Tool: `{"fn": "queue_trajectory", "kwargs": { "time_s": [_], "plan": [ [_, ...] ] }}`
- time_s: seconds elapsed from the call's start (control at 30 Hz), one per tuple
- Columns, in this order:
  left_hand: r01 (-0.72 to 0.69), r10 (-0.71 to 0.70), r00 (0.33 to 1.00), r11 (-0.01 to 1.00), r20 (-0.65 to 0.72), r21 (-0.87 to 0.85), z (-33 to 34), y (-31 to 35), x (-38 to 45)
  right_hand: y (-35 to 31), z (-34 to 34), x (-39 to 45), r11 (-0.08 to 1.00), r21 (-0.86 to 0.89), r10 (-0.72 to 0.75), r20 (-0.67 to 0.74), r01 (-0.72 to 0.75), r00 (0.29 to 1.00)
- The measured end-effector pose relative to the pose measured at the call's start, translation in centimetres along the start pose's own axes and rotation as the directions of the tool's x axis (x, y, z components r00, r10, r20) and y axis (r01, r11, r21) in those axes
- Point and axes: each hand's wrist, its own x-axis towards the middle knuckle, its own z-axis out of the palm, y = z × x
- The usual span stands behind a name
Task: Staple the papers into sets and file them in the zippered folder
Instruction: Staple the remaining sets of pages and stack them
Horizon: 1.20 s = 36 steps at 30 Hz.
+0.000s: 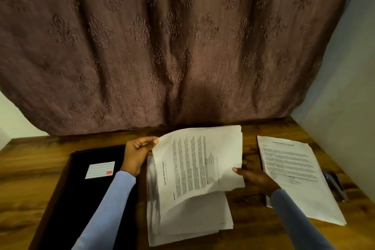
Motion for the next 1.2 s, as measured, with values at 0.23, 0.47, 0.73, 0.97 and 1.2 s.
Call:
{"fn": "queue_trajectory", "kwargs": {
  "time_s": [0.23, 0.47, 0.73, 0.97, 1.2],
  "plan": [
    [0.132, -0.128, 0.99, 0.99, -0.057, 0.058, 0.0, -2.4, 0.4, 2.7, -1.5, 0.4, 0.993, 0.074, 0.097, -0.001, -0.097, 0.995],
    [0.278, -0.245, 0.954, 0.94, -0.175, 0.199, -0.7, -6.5, -0.1, 3.3, -1.4, -0.6, 0.954, 0.238, 0.185, 0.02, -0.185, 0.982],
    [0.305, -0.238, 0.947, 0.875, -0.215, 0.377, -0.9, -7.4, -1.2, 3.1, -1.4, -0.4, 0.903, 0.343, 0.278, -0.004, -0.26, 0.961],
    [0.372, -0.343, 0.919, 0.917, -0.195, 0.141, -1.8, -7.0, -1.2, 2.8, -2.0, -1.0, 0.913, 0.362, 0.208, -0.021, -0.186, 0.978],
    [0.372, -0.365, 0.915, 0.928, -0.17, 0.008, -1.9, -6.4, -1.3, 2.2, -2.3, -0.8, 0.912, 0.39, 0.166, -0.072, -0.125, 0.984]
  ]
}}
